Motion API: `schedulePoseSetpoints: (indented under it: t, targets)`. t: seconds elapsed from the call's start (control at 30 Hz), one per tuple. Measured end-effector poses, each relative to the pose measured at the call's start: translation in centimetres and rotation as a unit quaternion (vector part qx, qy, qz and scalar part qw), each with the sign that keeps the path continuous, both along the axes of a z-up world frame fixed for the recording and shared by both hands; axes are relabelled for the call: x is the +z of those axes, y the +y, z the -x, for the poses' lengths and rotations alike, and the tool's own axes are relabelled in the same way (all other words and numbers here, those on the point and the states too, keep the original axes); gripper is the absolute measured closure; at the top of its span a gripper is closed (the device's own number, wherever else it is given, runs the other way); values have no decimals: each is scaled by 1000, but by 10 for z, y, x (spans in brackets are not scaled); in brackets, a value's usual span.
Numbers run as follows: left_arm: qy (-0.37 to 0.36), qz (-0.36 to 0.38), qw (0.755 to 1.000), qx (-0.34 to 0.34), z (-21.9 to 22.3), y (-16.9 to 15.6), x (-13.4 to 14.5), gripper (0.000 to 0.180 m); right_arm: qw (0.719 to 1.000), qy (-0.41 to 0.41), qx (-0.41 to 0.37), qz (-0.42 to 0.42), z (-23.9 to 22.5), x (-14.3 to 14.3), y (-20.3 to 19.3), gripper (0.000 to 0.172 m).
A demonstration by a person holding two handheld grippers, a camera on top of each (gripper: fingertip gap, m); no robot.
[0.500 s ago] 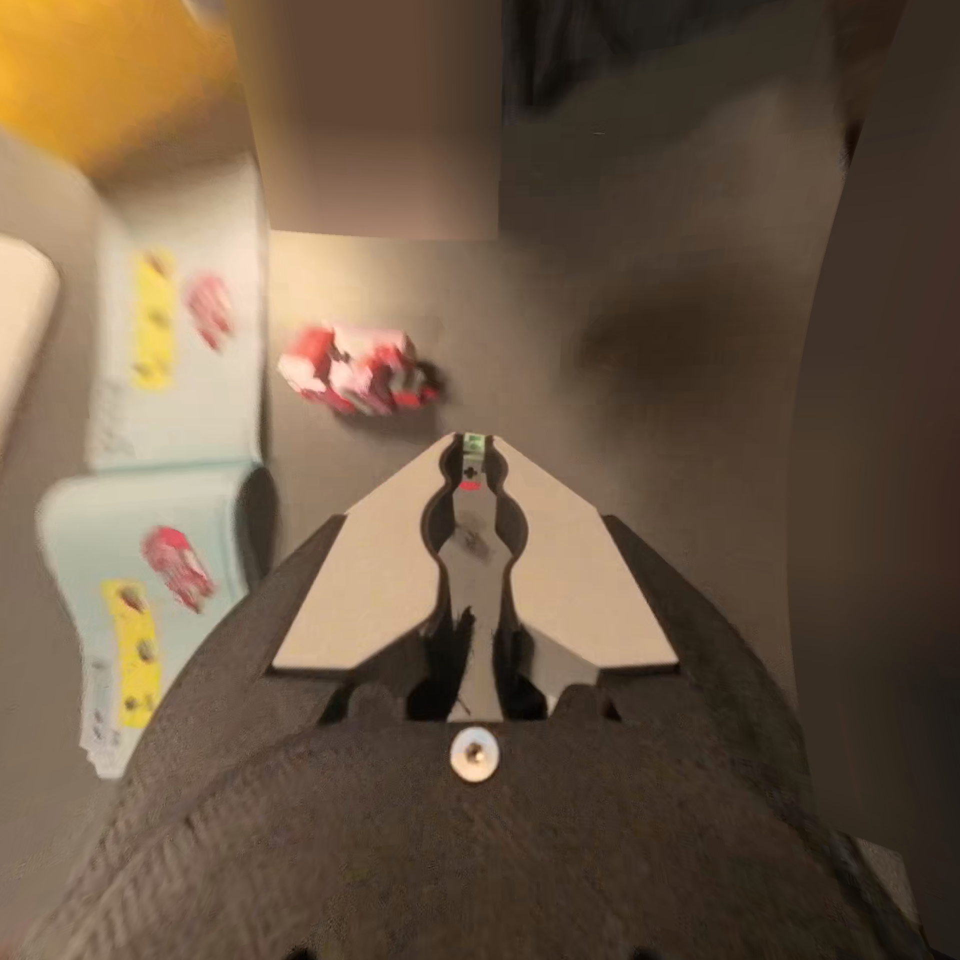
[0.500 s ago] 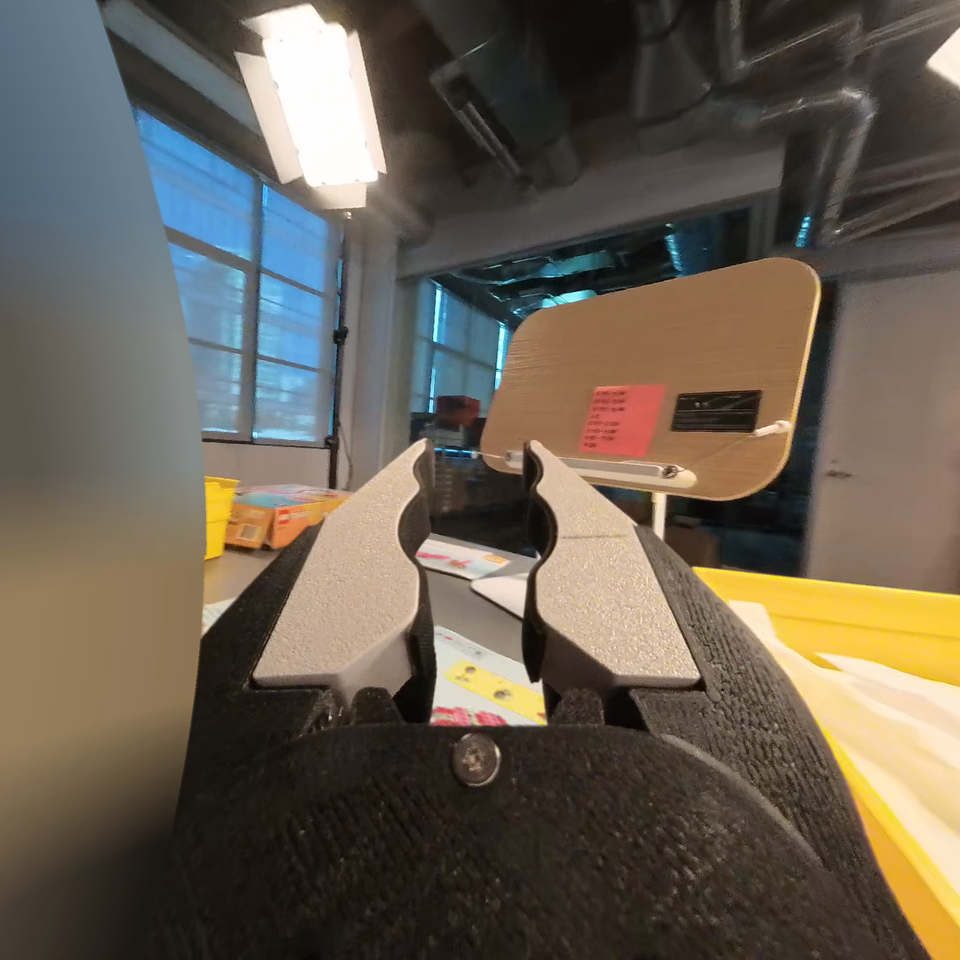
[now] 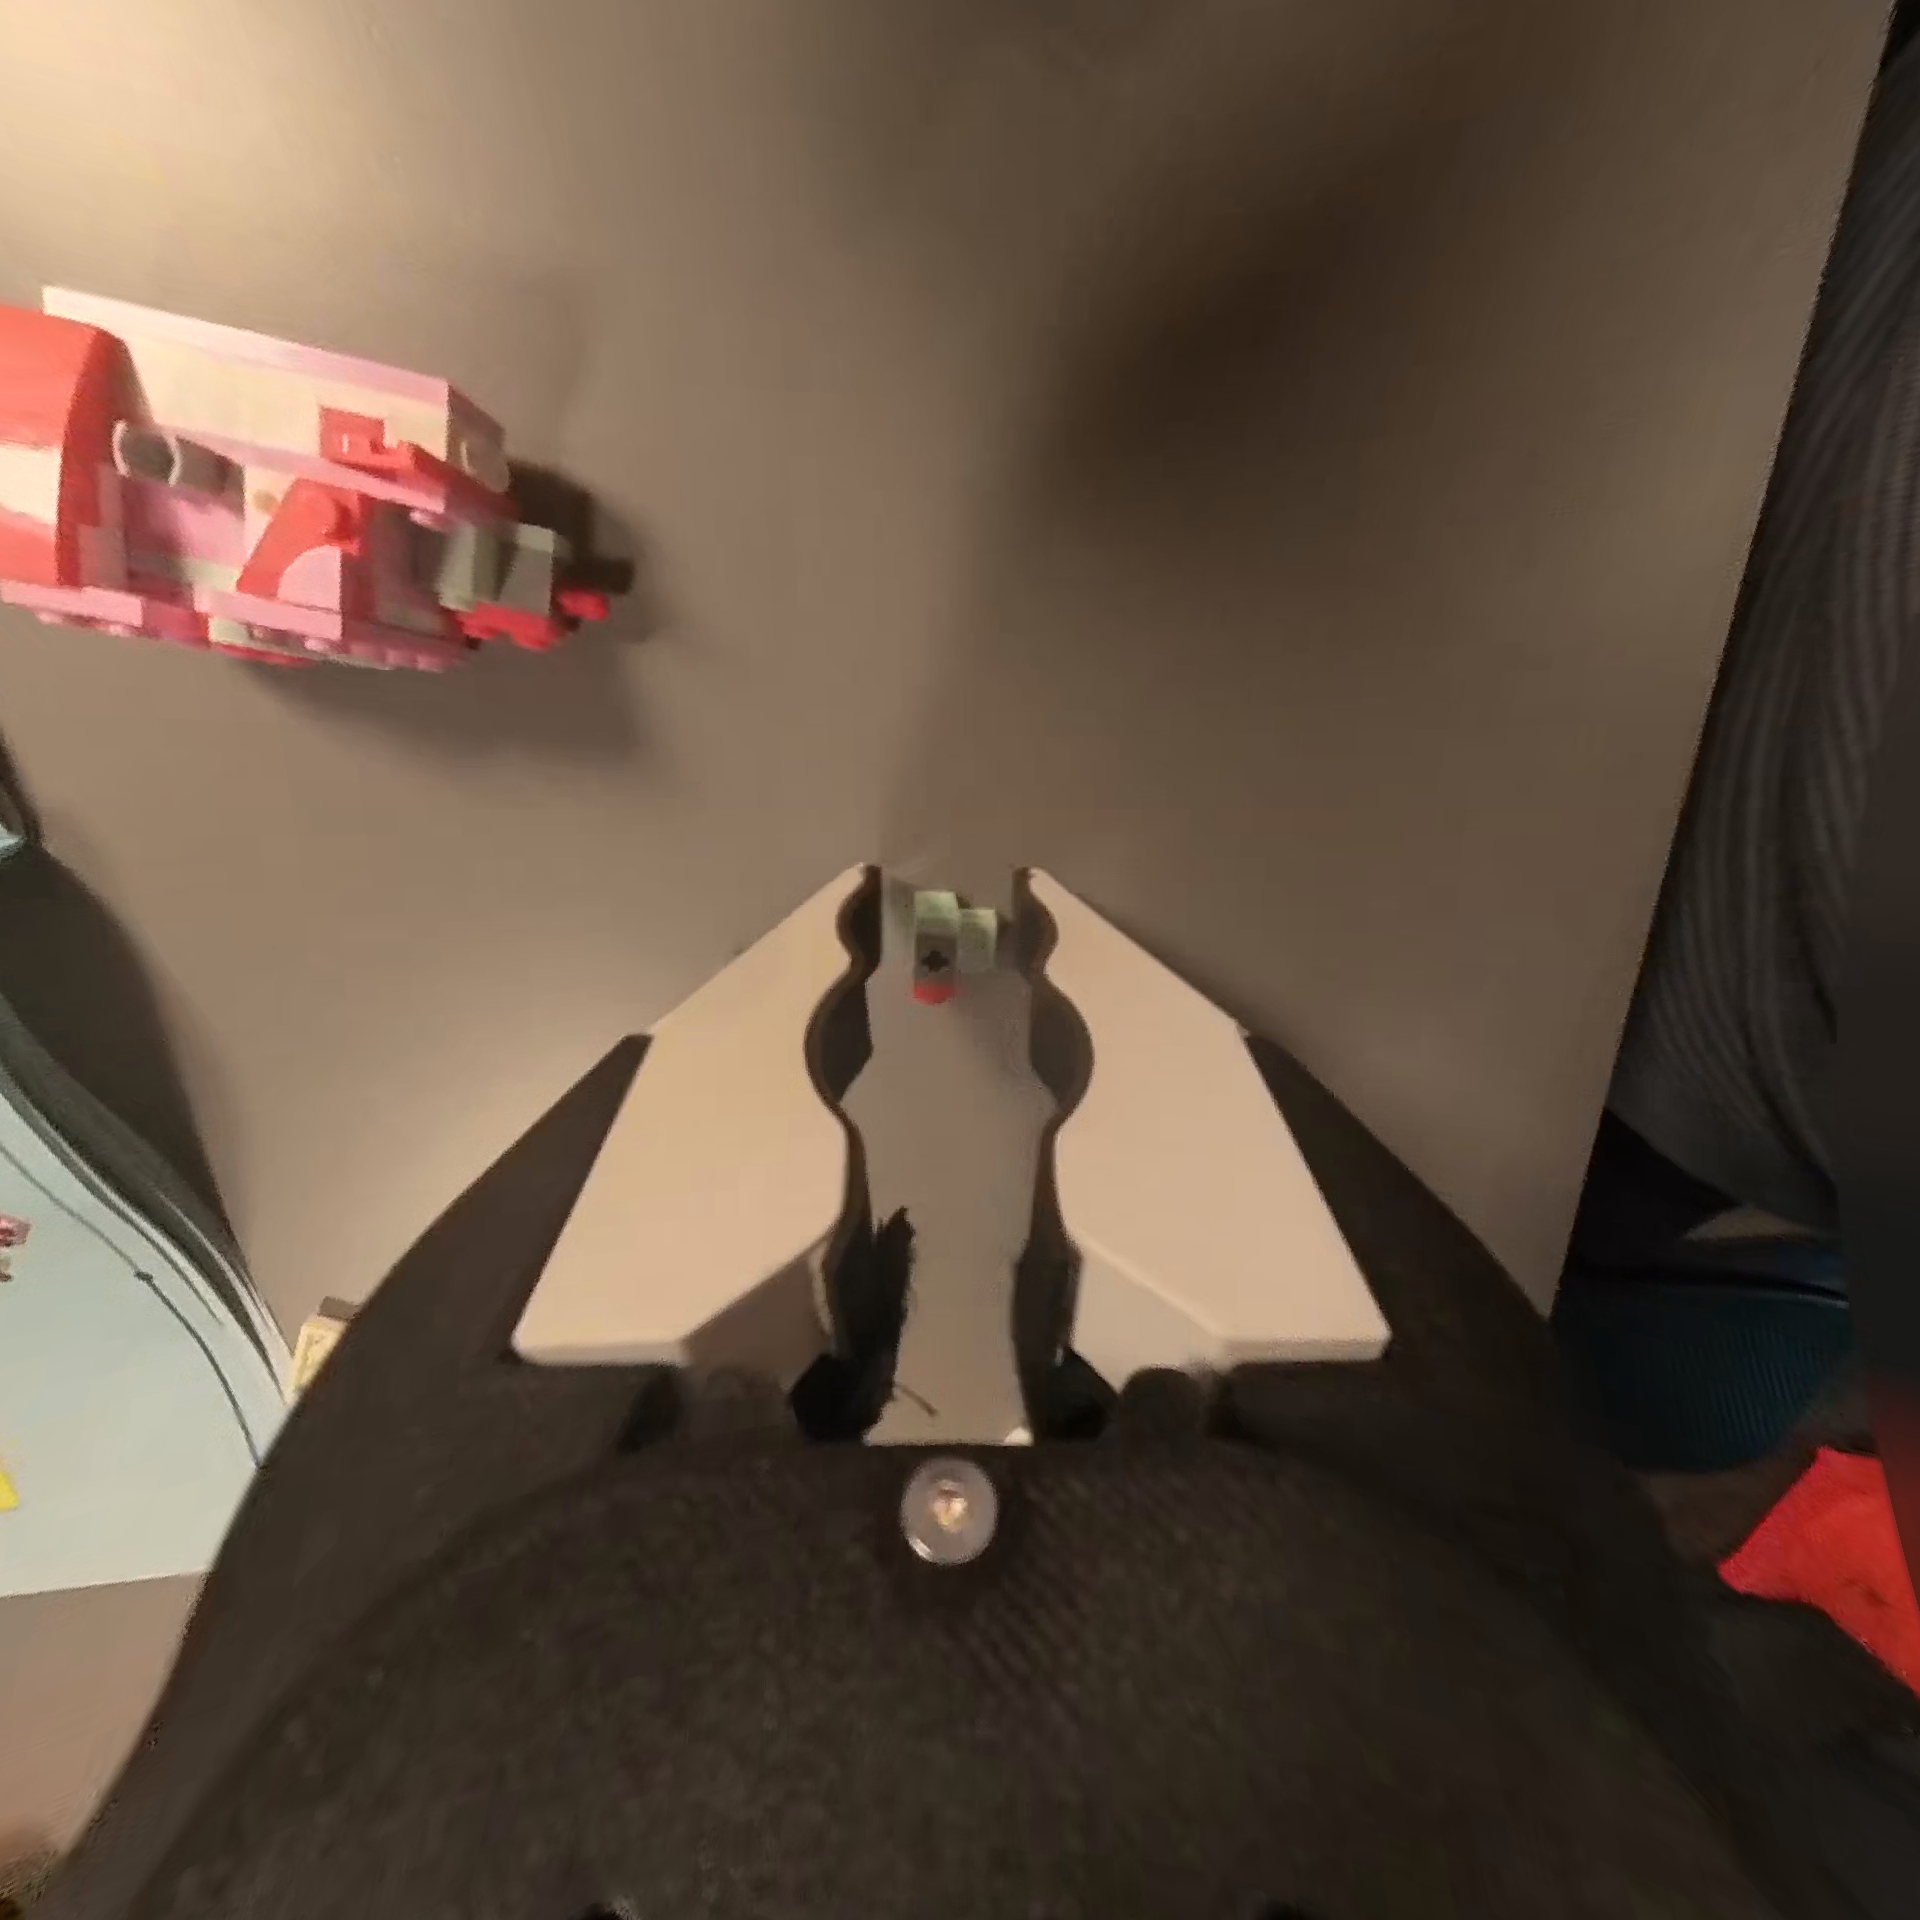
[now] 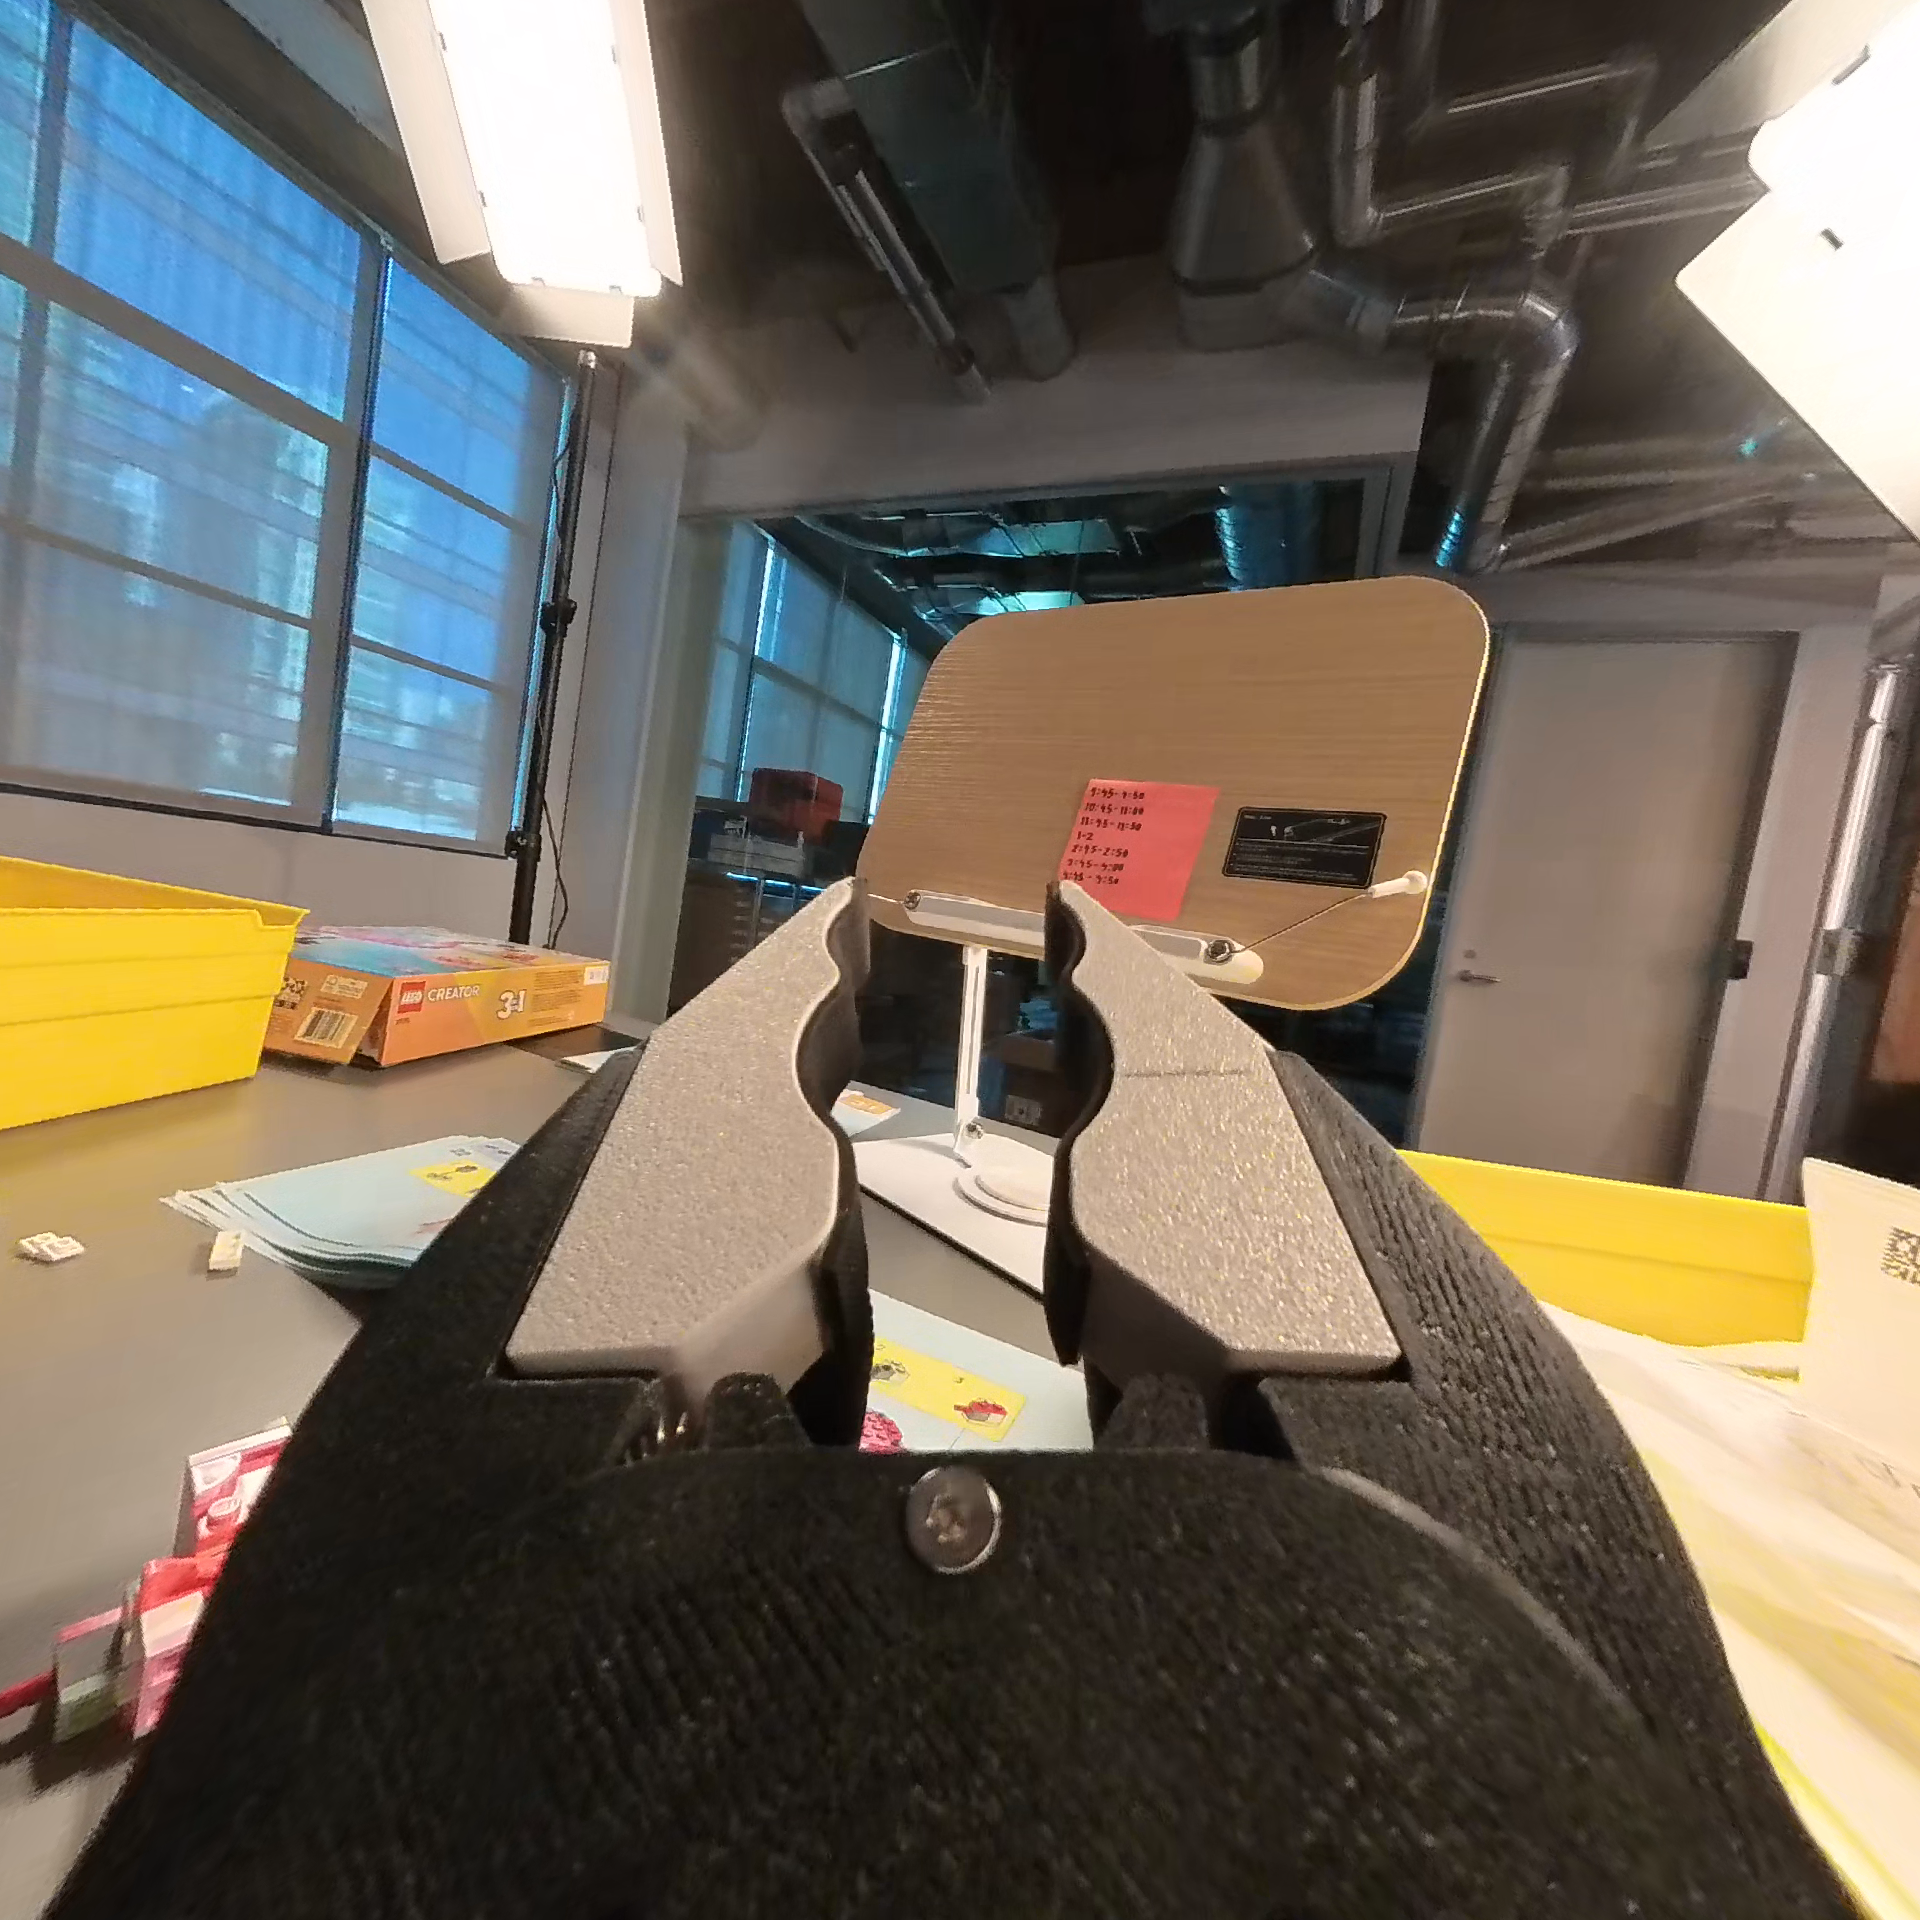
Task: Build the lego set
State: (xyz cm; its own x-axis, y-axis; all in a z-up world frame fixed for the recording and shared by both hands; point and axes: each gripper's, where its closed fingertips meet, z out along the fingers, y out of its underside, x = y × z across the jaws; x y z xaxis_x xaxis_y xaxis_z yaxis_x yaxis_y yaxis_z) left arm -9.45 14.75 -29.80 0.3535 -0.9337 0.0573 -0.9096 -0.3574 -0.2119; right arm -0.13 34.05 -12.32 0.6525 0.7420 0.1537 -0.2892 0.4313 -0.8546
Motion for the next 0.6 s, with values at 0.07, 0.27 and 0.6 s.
schedulePoseSetpoints:
  t: [0.07, 0.27, 0.6]
  targets:
    - [-27, -13, 999, 22, 1, 1, 8, 146, 1000, 3, 0, 2, -1, 0, 0, 140]
    - [-201, -126, 962, 134, 31, -3, 91, 157, 1000, -15, 8, 18, 6, -9, 4, 144]
    - [-18, -447, 811, 378, 259, -36, 206, 176, 995, -99, -23, 11, 23, -30, 9, 165]
